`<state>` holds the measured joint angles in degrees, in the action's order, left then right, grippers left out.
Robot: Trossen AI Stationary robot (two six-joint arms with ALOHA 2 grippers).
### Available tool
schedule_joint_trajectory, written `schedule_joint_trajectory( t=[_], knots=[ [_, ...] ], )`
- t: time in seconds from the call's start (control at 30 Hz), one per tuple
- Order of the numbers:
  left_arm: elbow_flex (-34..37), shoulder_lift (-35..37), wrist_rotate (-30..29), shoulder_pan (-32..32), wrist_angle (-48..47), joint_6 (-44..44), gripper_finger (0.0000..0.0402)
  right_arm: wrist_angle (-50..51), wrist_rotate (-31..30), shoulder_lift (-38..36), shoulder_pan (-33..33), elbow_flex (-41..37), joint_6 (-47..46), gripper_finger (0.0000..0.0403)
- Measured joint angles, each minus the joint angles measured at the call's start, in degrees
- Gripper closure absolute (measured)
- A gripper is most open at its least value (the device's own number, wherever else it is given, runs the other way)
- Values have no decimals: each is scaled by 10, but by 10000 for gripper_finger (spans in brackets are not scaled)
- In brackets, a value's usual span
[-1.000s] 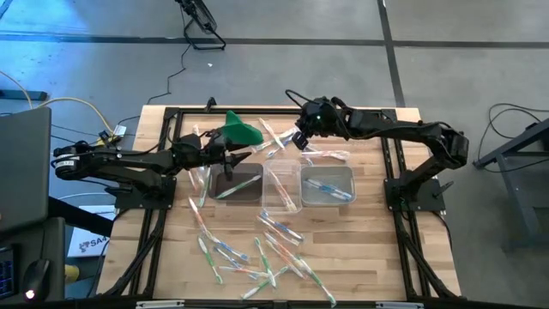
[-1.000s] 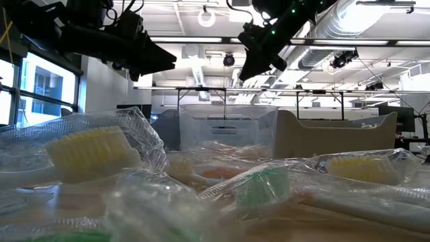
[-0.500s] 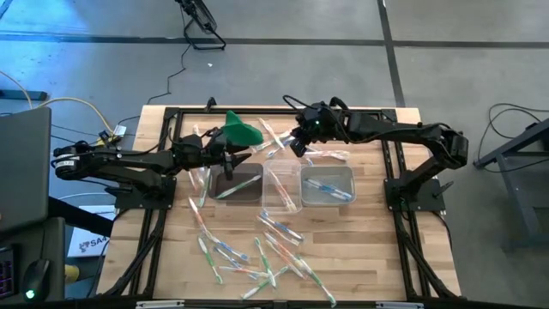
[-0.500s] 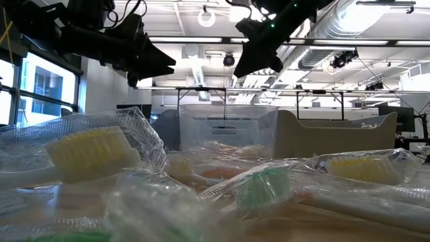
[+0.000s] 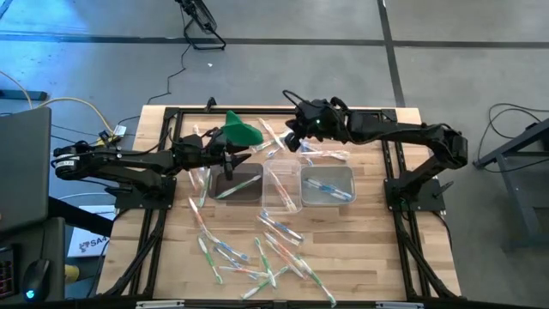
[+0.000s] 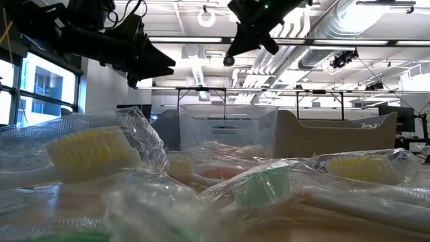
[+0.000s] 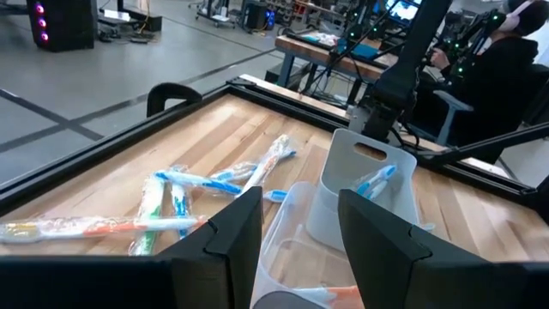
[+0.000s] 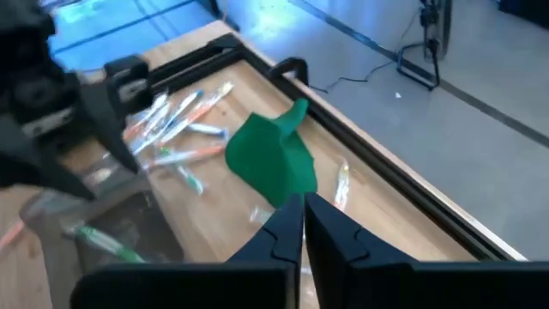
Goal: Pick & Place Toothbrushes
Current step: Put the blue toothbrush into the gray bin
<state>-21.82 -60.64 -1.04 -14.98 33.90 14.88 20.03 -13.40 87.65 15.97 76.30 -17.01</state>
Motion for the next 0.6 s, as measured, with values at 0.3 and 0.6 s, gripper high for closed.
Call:
schedule_joint_trajectory(
  t=[0.3, 0.6],
  knots=[
    [0, 0, 0, 0, -2, -16, 250, 68, 94, 45, 78, 11, -58, 400],
    [0, 0, 0, 0, -11, -16, 250, 71, 119, 113, 131, 11, 5, 378]
  ],
)
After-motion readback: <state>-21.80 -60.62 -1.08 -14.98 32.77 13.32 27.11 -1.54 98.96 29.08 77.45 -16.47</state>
